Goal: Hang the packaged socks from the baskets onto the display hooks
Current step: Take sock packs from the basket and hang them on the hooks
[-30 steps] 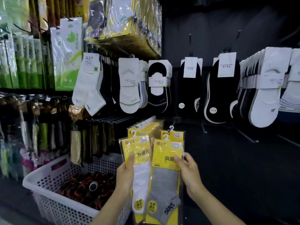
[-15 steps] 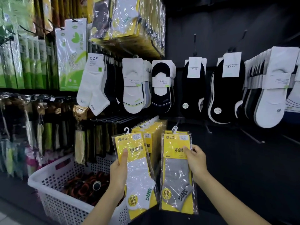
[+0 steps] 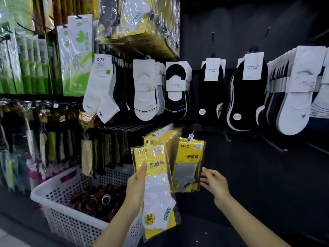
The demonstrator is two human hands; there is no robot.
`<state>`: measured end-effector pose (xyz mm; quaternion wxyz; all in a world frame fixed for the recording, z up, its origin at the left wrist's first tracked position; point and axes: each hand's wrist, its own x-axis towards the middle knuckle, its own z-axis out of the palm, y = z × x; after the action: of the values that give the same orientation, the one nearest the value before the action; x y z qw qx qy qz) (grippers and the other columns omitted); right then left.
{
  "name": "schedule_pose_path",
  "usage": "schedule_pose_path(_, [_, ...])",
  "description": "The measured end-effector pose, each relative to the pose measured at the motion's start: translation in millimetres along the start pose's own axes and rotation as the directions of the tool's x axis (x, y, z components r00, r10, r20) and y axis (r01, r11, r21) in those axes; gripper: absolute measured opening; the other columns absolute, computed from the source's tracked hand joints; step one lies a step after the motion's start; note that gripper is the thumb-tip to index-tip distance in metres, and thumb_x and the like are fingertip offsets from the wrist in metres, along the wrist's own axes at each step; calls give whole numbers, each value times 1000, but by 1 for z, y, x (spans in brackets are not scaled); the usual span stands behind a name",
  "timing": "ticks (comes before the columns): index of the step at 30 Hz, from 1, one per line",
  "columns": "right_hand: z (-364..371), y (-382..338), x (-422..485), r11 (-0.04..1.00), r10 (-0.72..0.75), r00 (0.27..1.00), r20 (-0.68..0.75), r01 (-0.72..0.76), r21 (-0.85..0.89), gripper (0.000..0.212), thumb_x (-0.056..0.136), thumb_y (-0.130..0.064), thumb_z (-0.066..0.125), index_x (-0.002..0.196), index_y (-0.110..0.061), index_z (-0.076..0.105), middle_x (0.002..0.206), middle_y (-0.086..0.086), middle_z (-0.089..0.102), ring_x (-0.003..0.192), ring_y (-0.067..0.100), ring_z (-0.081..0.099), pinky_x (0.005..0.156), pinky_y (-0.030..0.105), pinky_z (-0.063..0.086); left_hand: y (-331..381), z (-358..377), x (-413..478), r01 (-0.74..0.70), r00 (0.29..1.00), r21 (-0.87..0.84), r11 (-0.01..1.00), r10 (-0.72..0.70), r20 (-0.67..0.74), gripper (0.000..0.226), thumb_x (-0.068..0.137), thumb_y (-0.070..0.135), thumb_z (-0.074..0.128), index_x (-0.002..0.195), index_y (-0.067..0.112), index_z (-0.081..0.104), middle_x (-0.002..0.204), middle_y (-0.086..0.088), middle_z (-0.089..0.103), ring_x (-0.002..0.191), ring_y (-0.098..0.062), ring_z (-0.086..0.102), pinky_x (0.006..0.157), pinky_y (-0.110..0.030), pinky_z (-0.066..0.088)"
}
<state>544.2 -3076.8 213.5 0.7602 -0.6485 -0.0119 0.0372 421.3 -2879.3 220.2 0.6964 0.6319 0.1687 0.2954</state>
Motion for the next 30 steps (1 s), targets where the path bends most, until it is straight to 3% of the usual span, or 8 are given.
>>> schedule_pose_path(5, [17,-11,-31,986,-90,946,312,129,-107,25,92,-35,59,104,-15,66,101,4,70,94,19,68,75,24,55,1,25,-8,-1,992,52,999,-6,127,46,82,60,50,77,15,56,73,7,56,59,-5,53,54,-14,36])
schedule_pose_path(8, [20,-14,-40,983,-107,915,388,157,-99,25,90,-36,61,94,-12,65,88,-1,69,76,13,66,64,20,48,2,41,-11,-32,976,99,995,9,219,50,83,60,51,79,12,63,80,8,68,70,-8,64,62,-16,42])
schedule_pose_path(11, [18,-13,-41,982,-179,938,296,187,1,21,91,-29,62,92,-9,67,86,4,72,72,13,67,58,20,50,4,54,-14,-62,957,56,996,44,288,40,88,51,50,98,19,71,92,5,75,86,-8,70,71,-18,53])
schedule_pose_path(13, [13,-14,-39,975,-217,958,186,203,91,16,92,-22,61,91,-8,67,86,6,74,74,14,70,62,23,54,6,59,-17,-103,949,26,994,90,303,37,86,51,46,104,26,68,96,7,74,86,-4,69,64,-13,50])
schedule_pose_path(17, [3,-18,-29,978,-189,981,46,184,95,21,94,-21,59,91,0,63,85,10,74,75,21,69,71,37,55,3,63,-19,-173,923,45,984,146,357,36,86,52,38,119,41,48,102,12,70,91,-2,68,68,-15,52])
schedule_pose_path(20, [1,-19,-22,982,-188,981,40,186,38,21,93,-22,60,91,-2,65,87,10,74,77,23,70,71,37,56,-4,62,-16,-189,920,68,980,152,361,39,94,46,33,132,38,37,110,13,65,95,-5,67,69,-17,53])
schedule_pose_path(24, [7,-20,-13,984,-180,983,34,180,-3,18,93,-22,61,85,-6,65,88,14,73,74,21,68,65,33,54,-12,59,-11,-188,916,113,976,133,378,33,100,38,28,130,38,42,116,12,64,102,-8,64,73,-17,53])
schedule_pose_path(30, [19,-17,6,986,-155,988,-22,153,-63,28,91,-21,63,91,7,62,99,30,66,80,39,63,75,41,51,-18,66,3,-158,926,191,969,79,369,23,102,37,28,110,53,43,102,29,60,88,16,59,65,3,40])
